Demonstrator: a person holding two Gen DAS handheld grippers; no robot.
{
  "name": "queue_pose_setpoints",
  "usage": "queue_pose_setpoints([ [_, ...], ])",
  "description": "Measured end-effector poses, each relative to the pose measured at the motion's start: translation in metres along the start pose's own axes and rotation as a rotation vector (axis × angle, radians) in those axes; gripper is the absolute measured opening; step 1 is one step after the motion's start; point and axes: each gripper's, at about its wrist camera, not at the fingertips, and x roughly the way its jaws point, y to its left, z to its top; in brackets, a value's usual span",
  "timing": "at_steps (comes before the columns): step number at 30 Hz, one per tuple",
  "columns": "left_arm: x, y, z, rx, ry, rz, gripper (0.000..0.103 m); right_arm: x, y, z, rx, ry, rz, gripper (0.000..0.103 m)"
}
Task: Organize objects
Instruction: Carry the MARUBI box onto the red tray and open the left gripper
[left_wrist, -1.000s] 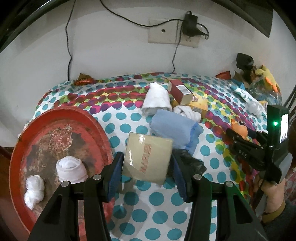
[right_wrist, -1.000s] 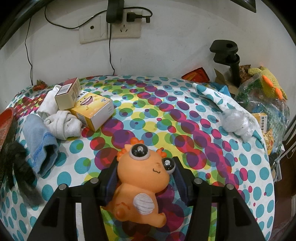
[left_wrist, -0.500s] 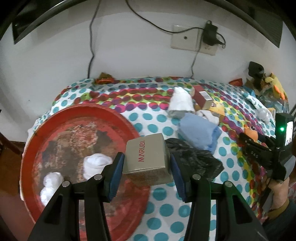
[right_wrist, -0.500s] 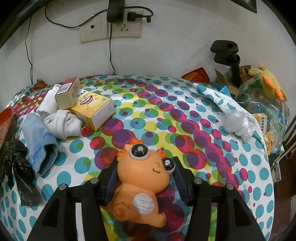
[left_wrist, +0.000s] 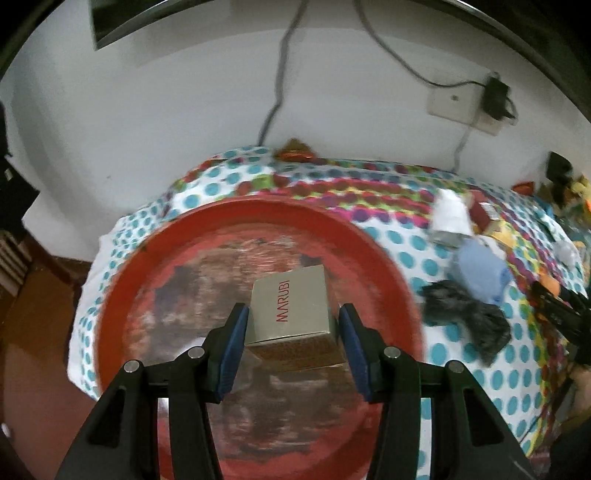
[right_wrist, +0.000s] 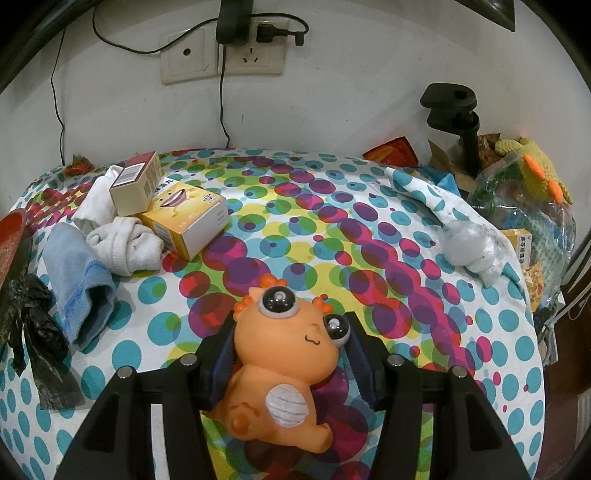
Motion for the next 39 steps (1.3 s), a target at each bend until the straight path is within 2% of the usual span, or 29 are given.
queue_pose_setpoints([
  [10, 0.023, 0.07, -0.002, -0.091, 0.037, 0.111, 0.047, 0.0, 0.0, 0.0, -0.002, -0.001, -0.005, 0.056],
  [18, 0.04, 0.115, -0.004, -0.168, 0.071, 0.148, 0.047, 0.0, 0.001, 0.0, -0.013, 0.004, -0.011, 0.056],
  [23, 0.051, 0.123, -0.008, -0.167, 0.092, 0.181, 0.047, 0.0, 0.003, 0.0, -0.023, 0.004, -0.02, 0.056],
  [39, 0.066, 0.128, -0.019, -0.166, 0.139, 0.172, 0.049, 0.001, 0.003, 0.001, -0.034, 0.003, -0.028, 0.056],
])
